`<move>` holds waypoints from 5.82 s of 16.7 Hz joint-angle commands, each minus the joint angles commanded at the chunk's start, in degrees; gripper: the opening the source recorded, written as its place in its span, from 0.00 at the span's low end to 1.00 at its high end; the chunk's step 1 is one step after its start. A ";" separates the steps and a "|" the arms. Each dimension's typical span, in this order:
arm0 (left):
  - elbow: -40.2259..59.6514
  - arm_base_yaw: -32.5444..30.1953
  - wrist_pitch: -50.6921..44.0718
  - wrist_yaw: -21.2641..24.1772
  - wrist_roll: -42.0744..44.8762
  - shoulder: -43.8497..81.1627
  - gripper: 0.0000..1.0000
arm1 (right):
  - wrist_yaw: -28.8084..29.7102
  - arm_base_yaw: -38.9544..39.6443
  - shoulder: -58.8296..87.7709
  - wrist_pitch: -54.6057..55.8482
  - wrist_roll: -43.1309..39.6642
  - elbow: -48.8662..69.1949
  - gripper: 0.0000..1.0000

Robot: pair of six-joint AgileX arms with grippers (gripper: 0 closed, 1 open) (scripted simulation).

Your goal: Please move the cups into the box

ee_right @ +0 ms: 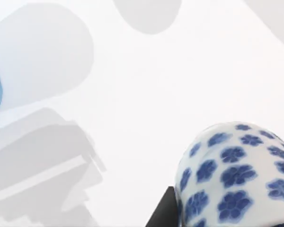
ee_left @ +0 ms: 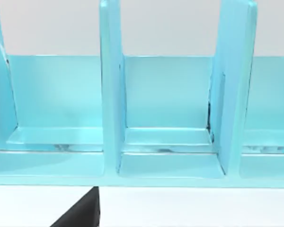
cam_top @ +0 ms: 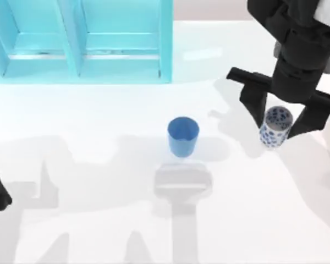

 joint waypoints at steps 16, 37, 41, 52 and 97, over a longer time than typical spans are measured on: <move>0.00 0.00 0.00 0.00 0.00 0.00 1.00 | 0.53 -52.02 -18.88 -5.40 -77.49 -14.95 0.00; 0.00 0.00 0.00 0.00 0.00 0.00 1.00 | 0.25 -59.97 -22.03 9.29 -87.11 -31.82 0.00; 0.00 0.00 0.00 0.00 0.00 0.00 1.00 | 0.25 -59.97 -22.03 9.29 -87.11 -31.82 0.08; 0.00 0.00 0.00 0.00 0.00 0.00 1.00 | 0.25 -59.97 -22.03 9.29 -87.11 -31.82 0.90; 0.00 0.00 0.00 0.00 0.00 0.00 1.00 | 0.61 6.81 36.93 -27.30 -61.05 63.75 1.00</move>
